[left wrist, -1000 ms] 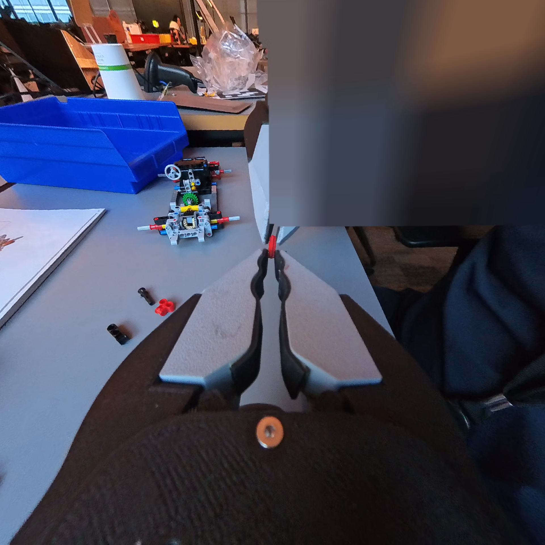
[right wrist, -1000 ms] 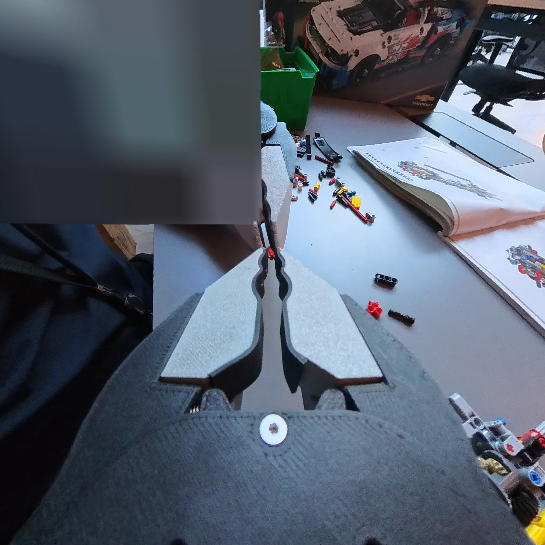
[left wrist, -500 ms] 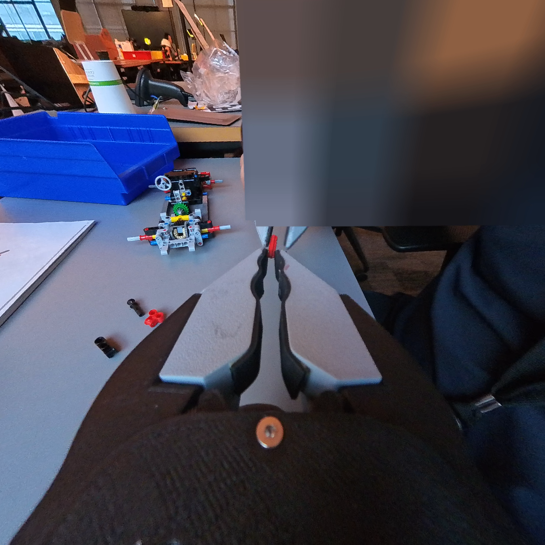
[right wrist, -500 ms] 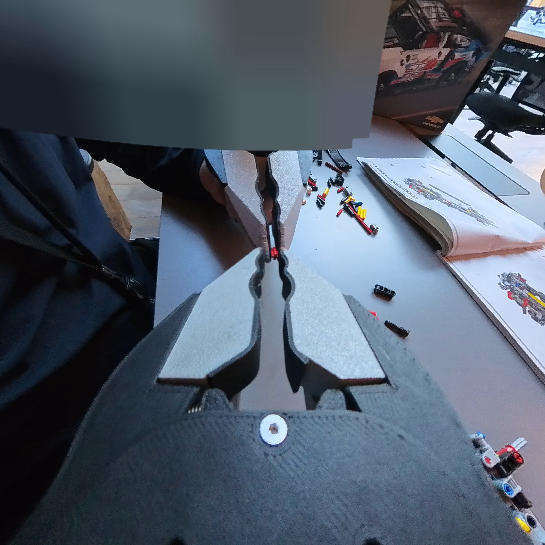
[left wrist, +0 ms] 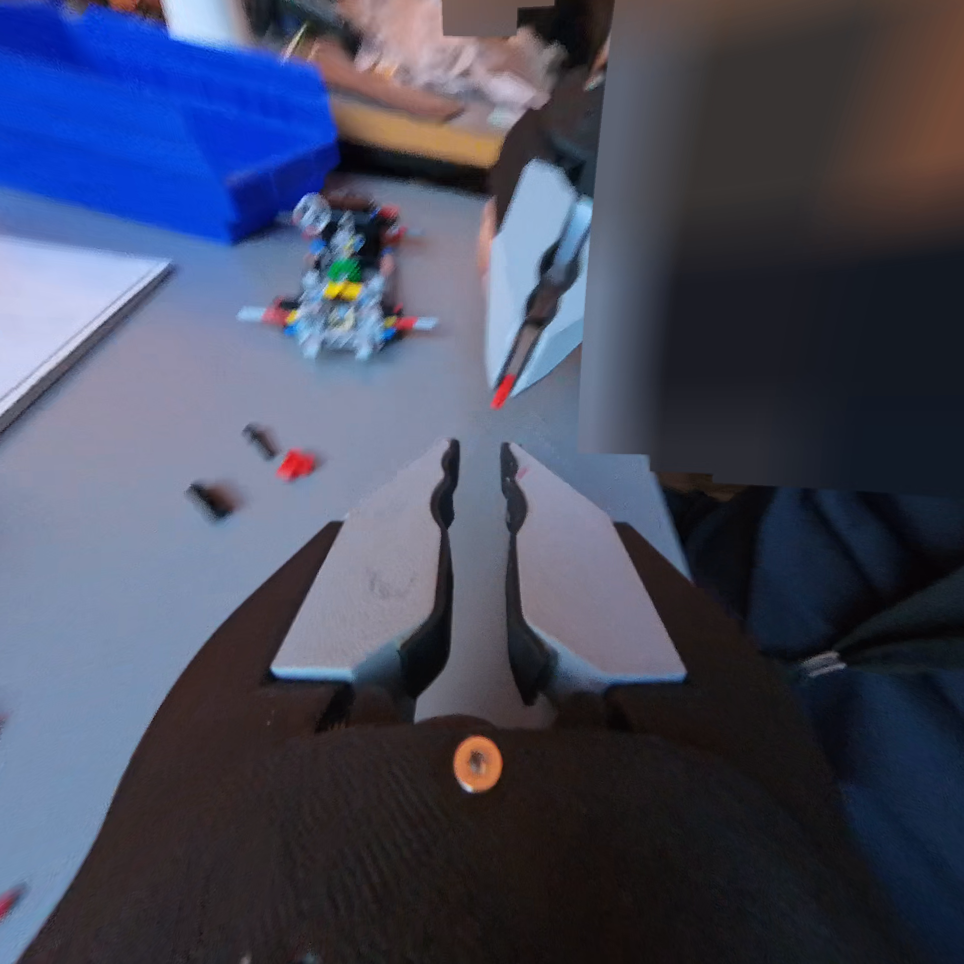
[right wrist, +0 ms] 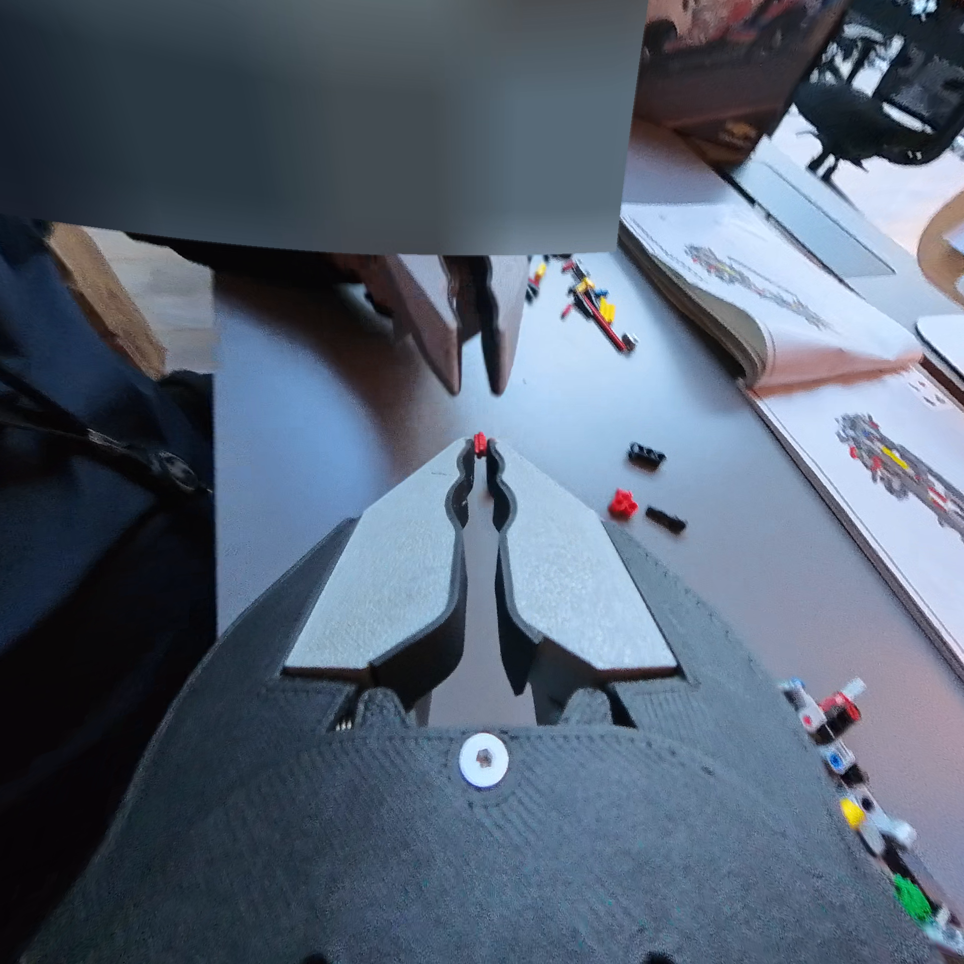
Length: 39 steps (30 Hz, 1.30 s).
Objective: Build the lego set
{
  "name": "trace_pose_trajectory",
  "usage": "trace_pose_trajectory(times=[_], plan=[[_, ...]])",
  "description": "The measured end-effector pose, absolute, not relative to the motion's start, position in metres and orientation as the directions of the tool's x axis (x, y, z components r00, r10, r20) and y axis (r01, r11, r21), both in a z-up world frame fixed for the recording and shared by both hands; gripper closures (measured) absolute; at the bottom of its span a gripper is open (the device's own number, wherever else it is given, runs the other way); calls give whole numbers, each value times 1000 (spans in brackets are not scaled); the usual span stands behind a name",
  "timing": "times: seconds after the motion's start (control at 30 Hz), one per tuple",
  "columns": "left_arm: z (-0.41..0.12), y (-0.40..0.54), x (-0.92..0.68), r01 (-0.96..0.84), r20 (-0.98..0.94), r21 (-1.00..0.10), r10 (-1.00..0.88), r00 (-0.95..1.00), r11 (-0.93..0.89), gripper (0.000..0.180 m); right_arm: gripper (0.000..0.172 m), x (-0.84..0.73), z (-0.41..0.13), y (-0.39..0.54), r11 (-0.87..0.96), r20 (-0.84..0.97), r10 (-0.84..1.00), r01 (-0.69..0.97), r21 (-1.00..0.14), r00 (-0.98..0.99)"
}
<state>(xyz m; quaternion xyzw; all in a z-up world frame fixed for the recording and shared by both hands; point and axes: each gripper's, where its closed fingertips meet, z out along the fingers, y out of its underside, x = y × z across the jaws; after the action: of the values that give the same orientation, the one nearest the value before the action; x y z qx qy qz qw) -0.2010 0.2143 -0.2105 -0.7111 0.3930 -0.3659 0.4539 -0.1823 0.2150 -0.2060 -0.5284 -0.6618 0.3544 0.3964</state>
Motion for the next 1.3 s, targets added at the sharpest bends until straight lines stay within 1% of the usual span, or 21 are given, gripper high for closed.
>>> trace_pose_trajectory(times=[0.07, 0.1, 0.27, 0.4, 0.53, 0.63, 0.9, 1.03, 1.1, 1.23, 1.3], plan=[[-234, 224, -221, -330, 138, -877, -842, 522, -349, 159, 171, -179, -217, 220, 194, 159, 981, 466, -863, -113], [-244, 227, -228, -371, 118, -851, -824, 554, -371, 158, 171, -179, -221, 221, 197, 163, 980, 473, -859, -113], [-283, 225, -226, -510, 145, -719, -819, 555, -472, 152, 171, -194, -241, 228, 237, 195, 971, 532, -813, -136], [-283, 233, -219, -517, 140, -719, -825, 548, -465, 155, 171, -206, -255, 230, 283, 209, 959, 570, -771, -192], [-282, 233, -214, -516, 161, -720, -835, 526, -464, 158, 171, -209, -262, 229, 294, 207, 955, 573, -765, -215], [-284, 233, -211, -531, 161, -714, -846, 509, -456, 173, 171, -207, -266, 232, 298, 219, 954, 580, -758, -203], [-271, 237, -207, -573, 139, -691, -859, 493, -441, 175, 171, -198, -268, 230, 267, 192, 963, 555, -788, -190], [-277, 235, -203, -641, 160, -618, -871, 465, -455, 174, 171, -194, -271, 233, 281, 213, 959, 566, -775, -185], [-281, 233, -200, -647, 175, -607, -872, 457, -461, 172, 171, -190, -274, 234, 278, 208, 960, 578, -767, -186], [-283, 232, -201, -653, 172, -594, -867, 468, -470, 161, 171, -182, -279, 233, 256, 165, 965, 605, -754, -203], [-283, 230, -202, -657, 169, -593, -870, 464, -465, 160, 171, -180, -279, 232, 239, 141, 969, 606, -759, -204]])
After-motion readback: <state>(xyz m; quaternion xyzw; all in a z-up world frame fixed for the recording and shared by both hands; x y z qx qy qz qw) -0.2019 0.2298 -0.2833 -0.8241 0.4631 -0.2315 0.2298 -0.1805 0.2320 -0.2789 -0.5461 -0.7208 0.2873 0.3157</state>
